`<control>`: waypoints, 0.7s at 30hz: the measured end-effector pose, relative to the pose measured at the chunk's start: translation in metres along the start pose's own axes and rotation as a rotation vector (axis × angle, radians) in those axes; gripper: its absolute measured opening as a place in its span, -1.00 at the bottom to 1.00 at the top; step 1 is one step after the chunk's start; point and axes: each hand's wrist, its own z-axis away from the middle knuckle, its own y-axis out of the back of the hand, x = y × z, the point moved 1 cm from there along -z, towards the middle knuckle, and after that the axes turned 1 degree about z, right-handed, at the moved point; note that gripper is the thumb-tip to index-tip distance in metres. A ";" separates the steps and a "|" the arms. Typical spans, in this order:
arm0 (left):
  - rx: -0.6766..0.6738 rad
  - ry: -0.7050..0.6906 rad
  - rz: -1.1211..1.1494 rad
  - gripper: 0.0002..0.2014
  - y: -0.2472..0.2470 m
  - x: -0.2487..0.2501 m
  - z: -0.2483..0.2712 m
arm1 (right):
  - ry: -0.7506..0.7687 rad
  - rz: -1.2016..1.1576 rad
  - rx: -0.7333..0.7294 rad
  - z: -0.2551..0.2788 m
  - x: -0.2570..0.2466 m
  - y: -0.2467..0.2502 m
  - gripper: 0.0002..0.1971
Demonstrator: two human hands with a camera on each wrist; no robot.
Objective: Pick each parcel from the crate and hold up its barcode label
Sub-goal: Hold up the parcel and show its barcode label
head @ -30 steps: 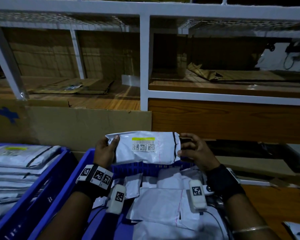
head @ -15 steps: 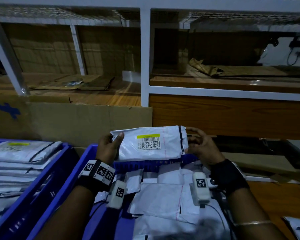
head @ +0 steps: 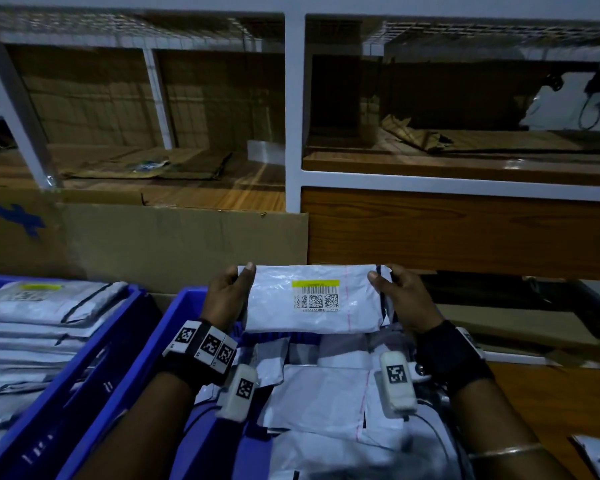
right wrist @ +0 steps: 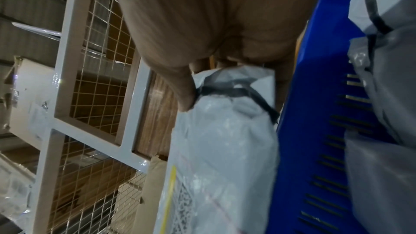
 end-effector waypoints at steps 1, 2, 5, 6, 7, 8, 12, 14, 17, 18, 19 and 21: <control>0.010 -0.005 -0.012 -0.66 -0.001 0.001 0.001 | -0.012 -0.020 0.007 0.000 0.000 0.000 -0.88; 0.013 -0.008 -0.013 -0.65 -0.002 0.002 0.001 | -0.028 -0.030 0.015 0.000 0.001 0.000 -0.87; 0.017 0.003 0.015 -0.66 0.001 -0.001 0.000 | -0.044 -0.028 0.013 0.001 0.001 -0.002 -0.88; 0.017 0.012 0.024 -0.66 0.003 -0.003 0.000 | -0.053 -0.015 0.005 0.001 0.000 -0.004 -0.86; 0.014 0.027 0.029 -0.64 0.004 -0.005 -0.001 | -0.062 -0.007 -0.001 0.002 0.000 -0.005 -0.85; 0.015 0.045 0.027 -0.62 0.005 -0.007 -0.002 | -0.066 0.004 -0.002 0.003 0.000 -0.005 -0.85; -0.032 0.050 0.051 -0.60 0.007 -0.007 -0.002 | -0.060 0.064 0.003 0.003 0.002 -0.006 -0.78; -0.037 0.089 0.062 -0.57 0.009 -0.007 -0.003 | -0.072 0.063 0.011 0.002 0.004 -0.006 -0.76; 0.033 0.170 0.048 -0.58 0.011 -0.008 -0.008 | -0.109 0.039 0.026 0.002 0.007 -0.011 -0.79; 0.061 0.192 0.051 -0.62 0.012 -0.009 -0.010 | -0.124 0.036 0.027 0.002 0.008 -0.013 -0.80; 0.074 0.211 0.047 -0.67 0.013 -0.008 -0.011 | -0.146 0.031 0.019 0.001 0.010 -0.015 -0.80; 0.090 0.253 0.023 -0.75 0.018 -0.004 -0.013 | -0.198 0.013 -0.011 0.000 0.012 -0.021 -0.85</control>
